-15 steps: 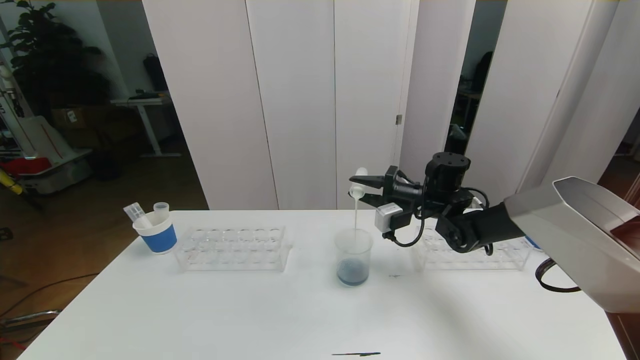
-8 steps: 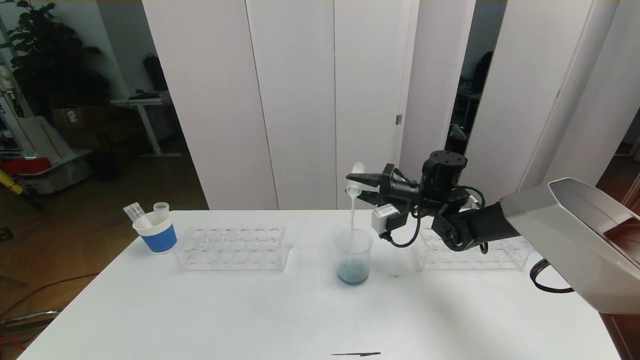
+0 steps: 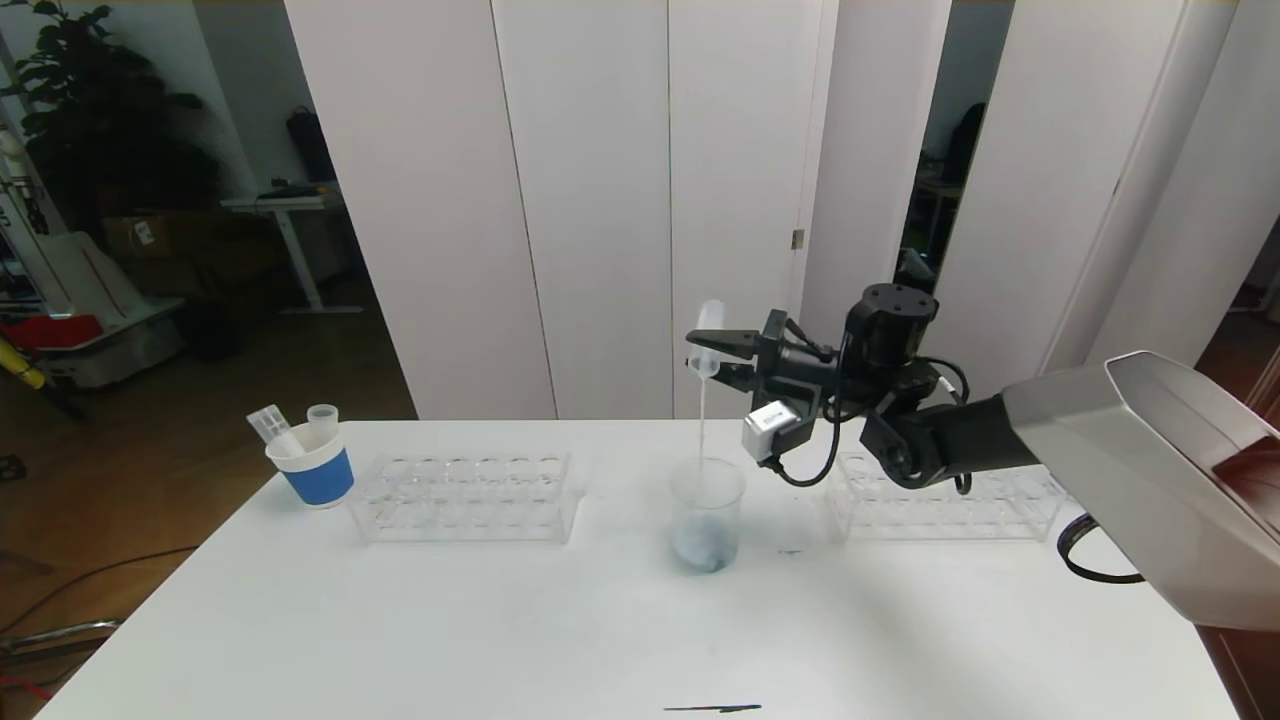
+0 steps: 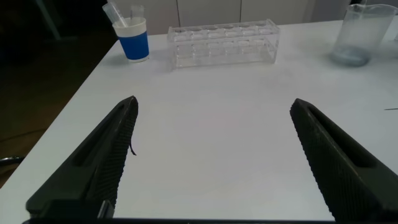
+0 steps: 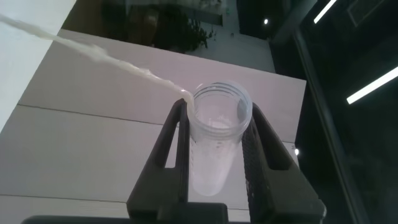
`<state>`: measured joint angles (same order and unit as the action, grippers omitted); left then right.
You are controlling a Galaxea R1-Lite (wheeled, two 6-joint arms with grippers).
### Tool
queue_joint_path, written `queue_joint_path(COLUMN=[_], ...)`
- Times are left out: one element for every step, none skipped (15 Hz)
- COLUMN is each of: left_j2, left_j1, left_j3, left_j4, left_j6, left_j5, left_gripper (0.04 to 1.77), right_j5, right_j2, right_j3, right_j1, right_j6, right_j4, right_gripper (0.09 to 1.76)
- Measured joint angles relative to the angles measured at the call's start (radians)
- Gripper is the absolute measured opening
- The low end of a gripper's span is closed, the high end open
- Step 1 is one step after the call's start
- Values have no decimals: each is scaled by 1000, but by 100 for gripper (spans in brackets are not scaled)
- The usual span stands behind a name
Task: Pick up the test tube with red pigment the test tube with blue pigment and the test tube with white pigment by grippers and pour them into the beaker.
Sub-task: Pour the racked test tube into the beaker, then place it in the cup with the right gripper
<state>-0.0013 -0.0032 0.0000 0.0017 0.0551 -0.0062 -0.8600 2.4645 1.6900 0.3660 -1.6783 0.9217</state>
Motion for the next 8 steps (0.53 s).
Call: queue_joint_path(left_j2=[0,0,0,0,0,0,0,0], left_j1=[0,0,0,0,0,0,0,0], left_j3=[0,0,0,0,0,0,0,0], left_j4=[0,0,0,0,0,0,0,0], left_j6=[0,0,0,0,0,0,0,0], left_j5=[0,0,0,0,0,0,0,0], left_gripper=[175,175,175,175,175,175,175,175], right_j5=[-8,-10,-20,-36,-45,-46,-47,-50], right_j2=[3,5,8,10,12,12,11,9], right_j3=[5,10,20,31,38,41,43,44], right_j1=[0,0,3,4,5,6,7,7], right_j6=[-6,-8,-13,-25,-31,-31,-30,-30], right_j4=[0,1,1,0,0,0,0,1], right_gripper=[57,57,57,57,57,57,57,57])
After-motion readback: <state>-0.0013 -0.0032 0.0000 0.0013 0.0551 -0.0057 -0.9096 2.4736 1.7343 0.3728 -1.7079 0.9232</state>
